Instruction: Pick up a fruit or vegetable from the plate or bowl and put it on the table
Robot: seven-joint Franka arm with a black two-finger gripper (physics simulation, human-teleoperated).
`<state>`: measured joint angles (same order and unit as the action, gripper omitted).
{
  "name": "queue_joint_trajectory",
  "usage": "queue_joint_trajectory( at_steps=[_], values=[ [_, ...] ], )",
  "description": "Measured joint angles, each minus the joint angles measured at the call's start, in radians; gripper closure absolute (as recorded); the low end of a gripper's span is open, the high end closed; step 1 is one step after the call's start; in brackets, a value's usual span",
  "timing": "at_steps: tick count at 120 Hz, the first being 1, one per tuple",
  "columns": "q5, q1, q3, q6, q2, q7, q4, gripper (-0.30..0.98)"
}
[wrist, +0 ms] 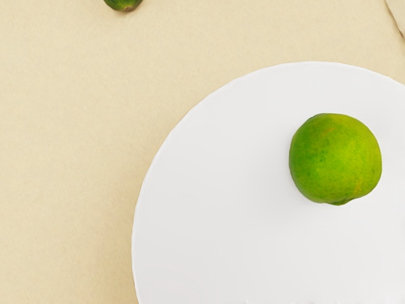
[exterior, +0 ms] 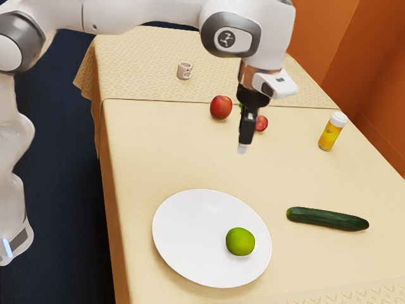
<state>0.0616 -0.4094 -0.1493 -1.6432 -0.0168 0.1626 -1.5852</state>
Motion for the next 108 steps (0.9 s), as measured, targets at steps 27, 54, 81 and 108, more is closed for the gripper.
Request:
queue_joint_trajectory(
  at_steps=[27, 54, 81, 108],
  values=[
    [0.002, -0.104, 0.001, -0.172, -0.093, 0.01, -0.261, 0.0],
    [0.006, -0.147, 0.006, -0.295, -0.092, 0.021, -0.358, 0.0],
    [0.009, -0.148, 0.002, -0.383, -0.079, 0.033, -0.421, 0.0],
    [0.01, -0.156, 0.006, -0.412, 0.038, 0.044, -0.33, 0.0]
  ],
)
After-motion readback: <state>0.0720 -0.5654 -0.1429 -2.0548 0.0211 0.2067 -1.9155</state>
